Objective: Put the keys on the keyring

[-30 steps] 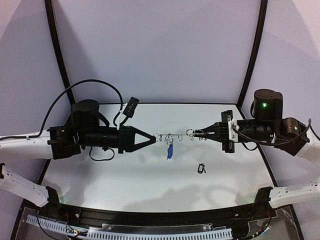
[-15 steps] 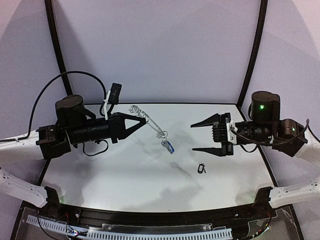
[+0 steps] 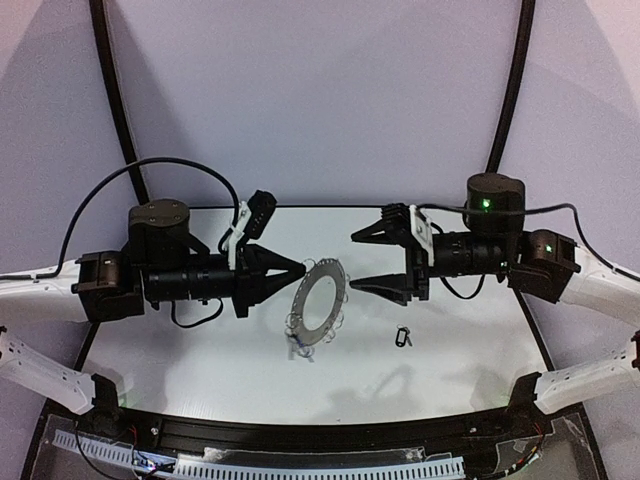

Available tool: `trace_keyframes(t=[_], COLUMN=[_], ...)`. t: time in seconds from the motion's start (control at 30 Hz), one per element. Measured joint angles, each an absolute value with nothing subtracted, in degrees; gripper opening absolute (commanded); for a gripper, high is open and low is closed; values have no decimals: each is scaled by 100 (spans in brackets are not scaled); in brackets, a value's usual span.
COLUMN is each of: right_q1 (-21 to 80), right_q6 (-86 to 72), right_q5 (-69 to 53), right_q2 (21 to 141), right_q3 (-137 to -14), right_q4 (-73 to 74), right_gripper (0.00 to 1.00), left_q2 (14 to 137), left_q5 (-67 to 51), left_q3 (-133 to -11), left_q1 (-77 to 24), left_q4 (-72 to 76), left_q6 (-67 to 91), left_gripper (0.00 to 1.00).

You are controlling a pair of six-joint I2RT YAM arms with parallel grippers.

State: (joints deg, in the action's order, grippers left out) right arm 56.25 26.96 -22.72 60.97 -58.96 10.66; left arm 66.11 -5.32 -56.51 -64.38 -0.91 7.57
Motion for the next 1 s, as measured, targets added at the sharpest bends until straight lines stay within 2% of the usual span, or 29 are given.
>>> trace_keyframes(t=[0.07,0.13,0.3,0.4,0.5,0.57,1.0], right_q1=[5625,5625,5625,5638,5649,5669,5677], right_q6=[2473,2309,2156,2163,2147,2185,2670], right_q5=[-2268,-2281,-2611,-2770,-2873,-2891,-2871], right_q2=[6305,6447,6506,6510,6598,6724,7269], right_q3=[-6158,-6370,-6458,-6447,-6447,-6449,-6455], right_q4=[1271,1402,1623,1682,1673,1678,1785], right_gripper=[66,59,56,48,47,40,29], left_q2=[6670,6713,6785,6851,6945,6997,7126], left_q5=[-379,-152,279,427,567,589,497], left_q3=[-5734,-5791,-5793,-5793,-5793,-5795,-5808], left_q1=[-6569,-6681,-6818,-6877,-6919,-6938,-7011], left_q4=[-305,-473,-563,-558,-556,-554,-434], left_q6=[421,45,-598,-808,-1050,-1179,-1446], left_gripper=[1,1,1,1,1,1,1])
